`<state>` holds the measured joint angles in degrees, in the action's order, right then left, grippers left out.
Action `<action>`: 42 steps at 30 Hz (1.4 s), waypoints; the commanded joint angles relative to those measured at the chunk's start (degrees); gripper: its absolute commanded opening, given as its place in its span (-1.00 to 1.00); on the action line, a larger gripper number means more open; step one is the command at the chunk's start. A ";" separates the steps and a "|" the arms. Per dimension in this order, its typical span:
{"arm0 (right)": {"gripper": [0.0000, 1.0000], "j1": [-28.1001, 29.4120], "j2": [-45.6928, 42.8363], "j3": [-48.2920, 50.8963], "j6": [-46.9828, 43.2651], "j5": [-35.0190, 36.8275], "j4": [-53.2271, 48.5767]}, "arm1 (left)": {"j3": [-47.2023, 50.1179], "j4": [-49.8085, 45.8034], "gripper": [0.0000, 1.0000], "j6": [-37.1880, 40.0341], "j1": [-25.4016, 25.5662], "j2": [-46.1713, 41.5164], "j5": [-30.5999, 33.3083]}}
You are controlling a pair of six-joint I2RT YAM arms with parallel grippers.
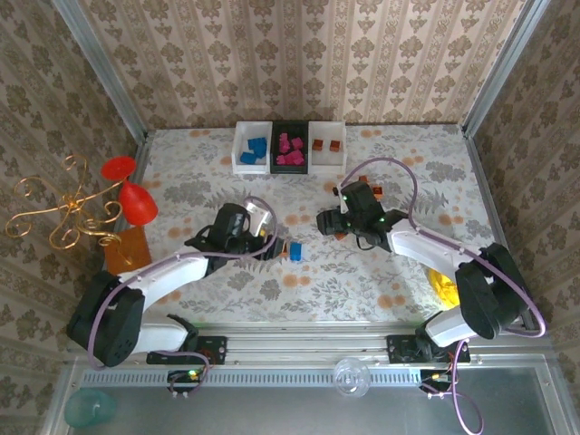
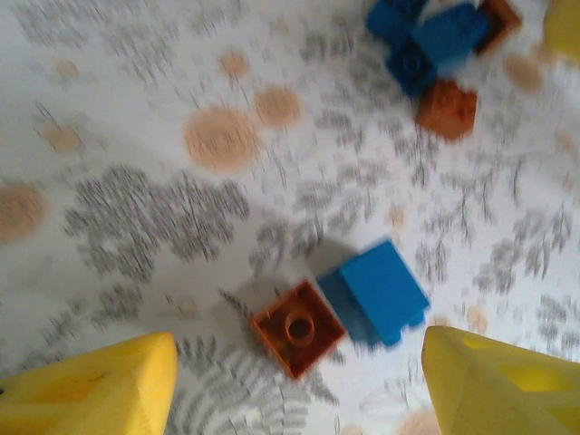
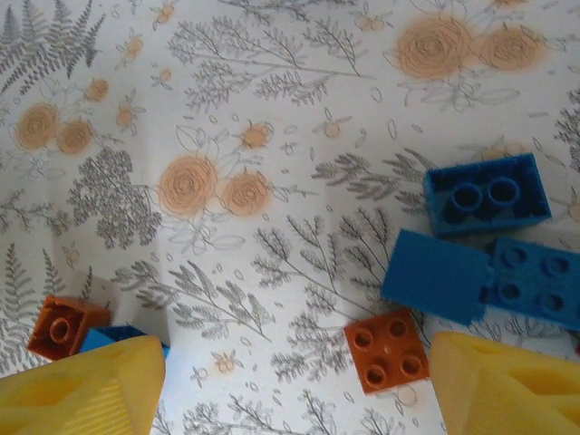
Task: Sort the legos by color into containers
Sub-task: Pick up the lego from the center of the table.
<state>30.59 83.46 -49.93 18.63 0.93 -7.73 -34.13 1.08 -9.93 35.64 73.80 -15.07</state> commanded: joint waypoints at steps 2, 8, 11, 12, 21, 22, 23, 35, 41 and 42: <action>0.57 -0.43 -1.94 3.87 1.29 1.50 4.43 | 1.26 -5.17 0.46 5.73 3.12 1.46 5.59; 0.58 -0.84 -3.08 6.63 1.67 0.92 7.22 | -0.85 -4.08 0.45 6.19 5.04 7.37 8.38; 0.58 -1.13 -3.45 7.86 1.85 0.85 7.79 | -2.89 -4.52 0.41 7.23 5.73 10.57 8.64; 0.58 -1.22 -4.27 8.15 1.88 0.82 7.87 | -3.40 -4.53 0.40 7.29 5.80 11.42 9.03; 0.59 -1.75 -7.82 9.59 1.82 0.73 8.20 | -7.79 -1.87 0.21 6.41 5.65 16.91 12.25; 0.59 -1.76 -7.95 9.59 1.75 0.65 8.18 | -8.57 -1.83 0.18 6.46 5.54 17.75 12.39; 0.59 -1.84 -8.01 9.68 1.67 0.57 8.15 | -9.28 -1.71 0.16 6.49 5.49 18.57 12.52; 0.59 -1.94 -8.18 10.70 0.54 -3.30 10.43 | -11.25 2.89 -0.27 4.25 4.40 23.10 10.31; 0.58 -1.94 -8.70 11.34 0.69 -3.75 11.79 | -8.96 6.19 -0.46 1.76 4.21 19.63 10.68; 0.58 -1.89 -8.86 11.48 0.68 -3.87 11.98 | -8.64 6.97 -0.47 1.23 4.14 18.40 10.76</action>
<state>28.86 76.44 -38.96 19.68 -1.96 2.33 -44.01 5.13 -6.35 40.40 95.66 -4.05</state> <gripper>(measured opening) 0.793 0.338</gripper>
